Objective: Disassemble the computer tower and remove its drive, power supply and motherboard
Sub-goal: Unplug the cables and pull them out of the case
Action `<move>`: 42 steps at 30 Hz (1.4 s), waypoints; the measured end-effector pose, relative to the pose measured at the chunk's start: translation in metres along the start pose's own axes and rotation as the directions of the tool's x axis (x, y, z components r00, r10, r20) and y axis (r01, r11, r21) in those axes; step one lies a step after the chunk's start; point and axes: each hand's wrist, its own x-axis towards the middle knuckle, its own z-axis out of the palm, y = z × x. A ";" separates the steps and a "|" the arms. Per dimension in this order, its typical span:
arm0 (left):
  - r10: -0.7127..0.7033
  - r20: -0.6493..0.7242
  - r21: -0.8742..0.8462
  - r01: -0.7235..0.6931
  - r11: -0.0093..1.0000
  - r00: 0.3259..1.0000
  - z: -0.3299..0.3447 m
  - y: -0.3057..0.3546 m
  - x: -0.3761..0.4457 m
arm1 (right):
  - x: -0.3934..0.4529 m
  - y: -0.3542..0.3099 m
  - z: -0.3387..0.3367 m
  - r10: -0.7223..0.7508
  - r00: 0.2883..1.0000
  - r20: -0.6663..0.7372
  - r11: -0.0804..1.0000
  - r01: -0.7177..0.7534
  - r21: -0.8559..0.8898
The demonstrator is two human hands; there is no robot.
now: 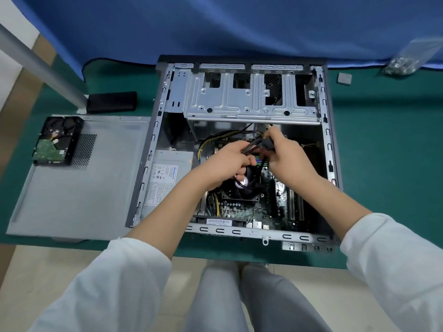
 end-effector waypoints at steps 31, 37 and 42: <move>-0.054 -0.089 -0.177 0.037 0.983 0.995 -0.040 0.011 -0.012 | -0.017 0.015 0.001 -0.038 0.979 0.201 0.998 0.045 -0.032; 0.110 -0.117 0.163 -0.090 0.982 0.987 -0.039 0.033 -0.043 | -0.017 -0.011 -0.027 -0.105 0.968 0.227 0.992 0.088 0.085; 0.225 -0.115 0.118 -0.212 0.970 0.967 -0.041 0.076 -0.075 | -0.007 -0.069 -0.075 -0.334 0.925 -0.182 0.924 0.360 0.128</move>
